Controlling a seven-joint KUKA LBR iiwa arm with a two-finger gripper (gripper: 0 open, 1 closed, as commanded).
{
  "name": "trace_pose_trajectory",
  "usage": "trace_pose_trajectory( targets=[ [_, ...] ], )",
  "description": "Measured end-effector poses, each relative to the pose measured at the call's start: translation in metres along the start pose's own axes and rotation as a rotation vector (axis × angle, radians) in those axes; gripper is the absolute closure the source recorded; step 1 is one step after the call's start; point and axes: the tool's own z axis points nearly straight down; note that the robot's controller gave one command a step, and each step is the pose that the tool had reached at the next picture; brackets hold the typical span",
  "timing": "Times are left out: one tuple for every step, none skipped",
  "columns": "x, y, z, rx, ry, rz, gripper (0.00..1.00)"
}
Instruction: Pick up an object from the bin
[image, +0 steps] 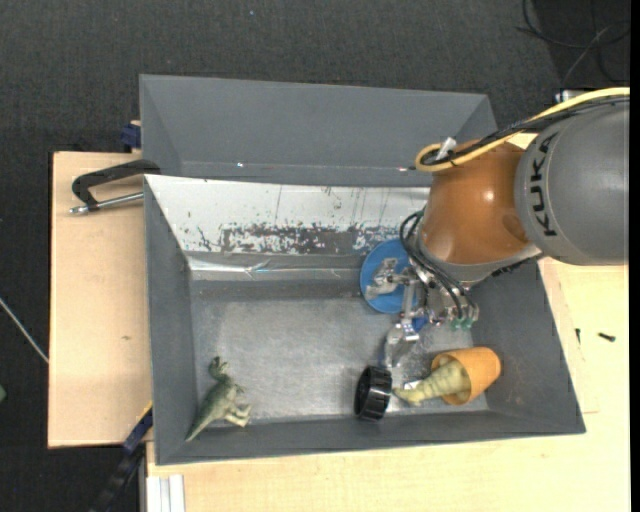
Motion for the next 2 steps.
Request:
trace_pose_trajectory(
  targets=[
    [-0.0023,0.003,-0.0043,-0.002,-0.008,-0.003,1.0],
    [-0.0023,0.0031,-0.0043,-0.002,-0.008,-0.002,0.0]
  ],
)
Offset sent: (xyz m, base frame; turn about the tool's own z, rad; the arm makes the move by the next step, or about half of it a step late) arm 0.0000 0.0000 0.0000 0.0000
